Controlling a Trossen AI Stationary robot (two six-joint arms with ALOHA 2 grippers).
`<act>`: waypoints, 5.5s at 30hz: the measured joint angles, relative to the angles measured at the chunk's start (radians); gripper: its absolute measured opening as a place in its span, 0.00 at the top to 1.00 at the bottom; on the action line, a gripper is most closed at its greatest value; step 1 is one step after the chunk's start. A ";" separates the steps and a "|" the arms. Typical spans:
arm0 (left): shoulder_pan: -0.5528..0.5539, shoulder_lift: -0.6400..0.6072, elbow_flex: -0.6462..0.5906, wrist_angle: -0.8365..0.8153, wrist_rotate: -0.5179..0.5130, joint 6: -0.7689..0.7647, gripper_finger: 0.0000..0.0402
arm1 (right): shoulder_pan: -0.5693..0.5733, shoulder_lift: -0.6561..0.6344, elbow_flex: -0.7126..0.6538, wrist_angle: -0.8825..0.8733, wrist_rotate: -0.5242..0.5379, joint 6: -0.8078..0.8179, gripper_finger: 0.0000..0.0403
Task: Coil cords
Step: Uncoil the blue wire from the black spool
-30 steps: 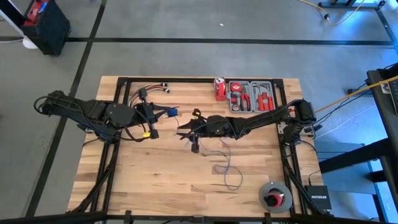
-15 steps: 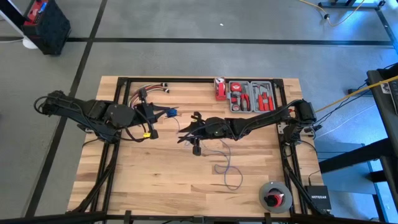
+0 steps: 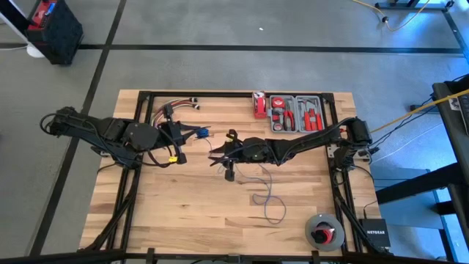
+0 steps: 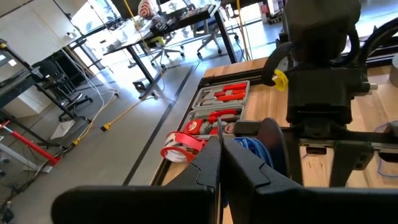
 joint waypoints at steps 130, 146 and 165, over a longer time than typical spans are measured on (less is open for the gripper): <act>0.499 0.013 0.000 0.227 -0.087 0.109 0.98 | 0.608 -0.149 0.413 -0.857 0.609 -0.426 1.00; 0.300 0.001 0.000 -0.481 0.143 -0.102 0.98 | 0.666 -0.178 0.688 -2.020 1.135 0.603 1.00; 0.085 -0.040 -0.071 0.236 0.144 0.017 0.99 | 0.371 -0.203 0.003 -1.408 0.810 0.610 1.00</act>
